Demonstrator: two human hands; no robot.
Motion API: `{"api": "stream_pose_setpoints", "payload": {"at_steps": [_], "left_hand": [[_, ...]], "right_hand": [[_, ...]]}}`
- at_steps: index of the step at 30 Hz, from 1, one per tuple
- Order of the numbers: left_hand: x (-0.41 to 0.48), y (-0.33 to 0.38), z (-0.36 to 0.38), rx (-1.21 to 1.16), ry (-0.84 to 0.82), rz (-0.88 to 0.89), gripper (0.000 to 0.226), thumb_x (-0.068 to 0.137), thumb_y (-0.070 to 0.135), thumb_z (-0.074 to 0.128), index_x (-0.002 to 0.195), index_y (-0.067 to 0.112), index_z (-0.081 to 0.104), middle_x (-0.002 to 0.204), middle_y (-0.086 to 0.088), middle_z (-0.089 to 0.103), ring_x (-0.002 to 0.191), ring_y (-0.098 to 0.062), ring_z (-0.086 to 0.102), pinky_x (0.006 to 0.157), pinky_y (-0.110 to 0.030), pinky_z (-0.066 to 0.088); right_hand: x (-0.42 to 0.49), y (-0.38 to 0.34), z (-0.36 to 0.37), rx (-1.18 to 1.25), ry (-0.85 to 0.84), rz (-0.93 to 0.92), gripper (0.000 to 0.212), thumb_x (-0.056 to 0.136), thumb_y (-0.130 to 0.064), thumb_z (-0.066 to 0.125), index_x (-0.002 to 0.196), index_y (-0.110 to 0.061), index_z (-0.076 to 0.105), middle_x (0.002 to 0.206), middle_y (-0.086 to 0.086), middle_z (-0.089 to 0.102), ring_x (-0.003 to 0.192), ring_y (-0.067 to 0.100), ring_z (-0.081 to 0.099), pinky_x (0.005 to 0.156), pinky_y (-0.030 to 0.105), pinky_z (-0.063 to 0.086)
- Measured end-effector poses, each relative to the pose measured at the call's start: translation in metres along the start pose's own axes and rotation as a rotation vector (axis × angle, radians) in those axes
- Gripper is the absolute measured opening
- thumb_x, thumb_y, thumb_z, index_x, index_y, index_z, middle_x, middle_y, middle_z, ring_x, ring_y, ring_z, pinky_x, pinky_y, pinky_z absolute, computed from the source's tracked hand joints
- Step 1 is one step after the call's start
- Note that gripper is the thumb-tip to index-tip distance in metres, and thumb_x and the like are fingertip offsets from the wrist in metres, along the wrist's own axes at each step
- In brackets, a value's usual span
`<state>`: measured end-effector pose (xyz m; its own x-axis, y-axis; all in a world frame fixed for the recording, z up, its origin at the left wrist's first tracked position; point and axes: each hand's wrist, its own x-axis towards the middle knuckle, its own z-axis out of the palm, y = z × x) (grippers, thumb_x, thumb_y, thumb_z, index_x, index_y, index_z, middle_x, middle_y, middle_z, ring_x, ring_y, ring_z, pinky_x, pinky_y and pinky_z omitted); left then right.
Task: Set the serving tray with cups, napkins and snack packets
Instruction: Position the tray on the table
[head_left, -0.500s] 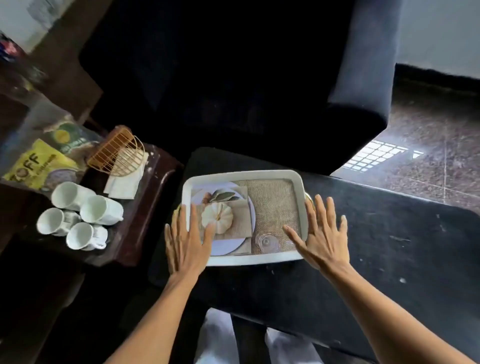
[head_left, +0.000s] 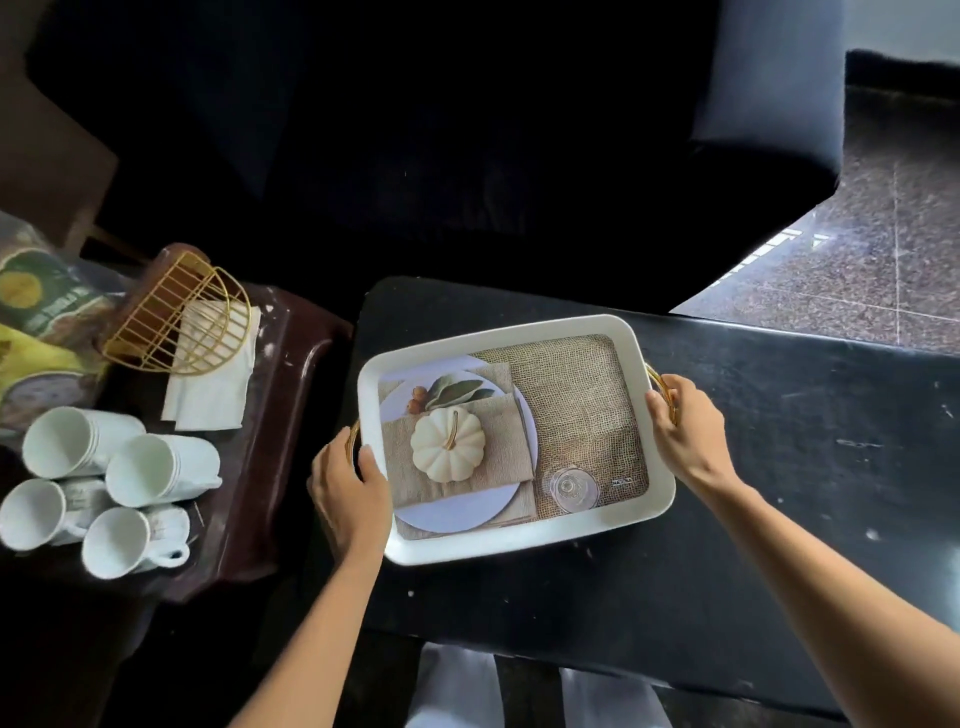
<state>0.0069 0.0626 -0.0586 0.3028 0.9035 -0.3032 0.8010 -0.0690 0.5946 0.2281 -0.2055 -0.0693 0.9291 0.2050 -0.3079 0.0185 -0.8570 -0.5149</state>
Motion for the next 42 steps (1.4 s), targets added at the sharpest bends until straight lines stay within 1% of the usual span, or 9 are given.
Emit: {"api": "stream_pose_setpoints", "payload": {"at_steps": [4, 11, 15, 23, 27, 31, 33, 36, 42], "left_hand": [[0.018, -0.006, 0.001, -0.110, 0.003, -0.159, 0.033, 0.103, 0.010, 0.045, 0.127, 0.014, 0.067, 0.123, -0.014, 0.071, 0.117, -0.035, 0.063, 0.100, -0.049, 0.052], [0.037, -0.017, -0.001, -0.248, -0.073, -0.264, 0.024, 0.099, 0.006, 0.062, 0.122, 0.007, 0.071, 0.093, 0.001, 0.073, 0.076, -0.004, 0.066, 0.078, -0.026, 0.054], [0.037, -0.011, 0.003, -0.266, -0.103, -0.214, 0.023, 0.099, 0.007, 0.064, 0.120, 0.010, 0.071, 0.084, 0.010, 0.071, 0.077, -0.004, 0.069, 0.073, -0.025, 0.056], [0.001, 0.034, 0.034, -0.337, -0.191, -0.145, 0.019, 0.100, 0.009, 0.063, 0.114, 0.018, 0.072, 0.087, 0.002, 0.074, 0.078, -0.009, 0.072, 0.067, -0.024, 0.056], [-0.025, 0.054, 0.059, -0.314, -0.241, -0.148, 0.020, 0.098, 0.009, 0.065, 0.115, 0.015, 0.073, 0.087, 0.002, 0.075, 0.079, -0.011, 0.073, 0.067, -0.025, 0.055], [-0.048, 0.067, 0.079, -0.325, -0.289, -0.153, 0.021, 0.098, 0.008, 0.064, 0.115, 0.016, 0.073, 0.087, 0.001, 0.075, 0.079, -0.011, 0.072, 0.066, -0.023, 0.054], [-0.057, 0.069, 0.087, -0.313, -0.297, -0.152, 0.021, 0.098, 0.008, 0.064, 0.114, 0.017, 0.074, 0.087, 0.001, 0.075, 0.079, -0.012, 0.072, 0.066, -0.024, 0.055], [-0.068, 0.070, 0.096, -0.284, -0.300, -0.146, 0.020, 0.098, 0.008, 0.064, 0.115, 0.015, 0.073, 0.087, 0.000, 0.075, 0.080, -0.013, 0.073, 0.066, -0.023, 0.055], [-0.077, 0.071, 0.109, -0.242, -0.287, -0.161, 0.020, 0.098, 0.009, 0.064, 0.115, 0.015, 0.073, 0.088, 0.000, 0.075, 0.082, -0.014, 0.073, 0.067, -0.025, 0.055]], "right_hand": [[0.007, 0.003, 0.004, 0.023, 0.011, 0.071, 0.024, 0.102, -0.019, 0.048, 0.111, -0.004, 0.064, 0.100, 0.016, 0.069, 0.095, 0.036, 0.061, 0.075, 0.033, 0.036], [0.015, 0.008, -0.001, 0.079, 0.035, 0.177, 0.021, 0.099, -0.018, 0.054, 0.097, -0.010, 0.074, 0.084, 0.007, 0.070, 0.078, 0.022, 0.060, 0.069, 0.027, 0.037], [0.006, 0.019, -0.014, 0.128, 0.065, 0.187, 0.023, 0.099, -0.016, 0.055, 0.084, -0.010, 0.072, 0.072, 0.007, 0.069, 0.069, 0.025, 0.060, 0.057, 0.026, 0.037], [-0.029, 0.075, -0.069, 0.162, 0.169, 0.244, 0.021, 0.096, -0.011, 0.054, 0.089, -0.005, 0.072, 0.076, 0.016, 0.072, 0.061, 0.022, 0.057, 0.057, 0.029, 0.045], [-0.047, 0.108, -0.094, 0.169, 0.206, 0.306, 0.021, 0.097, -0.011, 0.054, 0.092, -0.005, 0.073, 0.080, 0.016, 0.073, 0.076, 0.033, 0.067, 0.066, 0.035, 0.054], [-0.058, 0.141, -0.107, 0.145, 0.212, 0.354, 0.021, 0.097, -0.011, 0.055, 0.089, -0.007, 0.074, 0.076, 0.008, 0.074, 0.068, 0.025, 0.067, 0.055, 0.018, 0.044], [-0.061, 0.155, -0.111, 0.153, 0.212, 0.379, 0.021, 0.097, -0.012, 0.055, 0.089, -0.008, 0.074, 0.072, 0.005, 0.072, 0.063, 0.017, 0.063, 0.055, 0.020, 0.047], [-0.063, 0.170, -0.113, 0.183, 0.212, 0.405, 0.021, 0.098, -0.013, 0.055, 0.089, -0.006, 0.073, 0.071, 0.002, 0.071, 0.069, 0.023, 0.067, 0.064, 0.034, 0.055], [-0.059, 0.188, -0.109, 0.225, 0.190, 0.416, 0.018, 0.098, -0.012, 0.057, 0.095, -0.010, 0.075, 0.069, -0.015, 0.064, 0.066, 0.005, 0.062, 0.056, 0.019, 0.045]]}}
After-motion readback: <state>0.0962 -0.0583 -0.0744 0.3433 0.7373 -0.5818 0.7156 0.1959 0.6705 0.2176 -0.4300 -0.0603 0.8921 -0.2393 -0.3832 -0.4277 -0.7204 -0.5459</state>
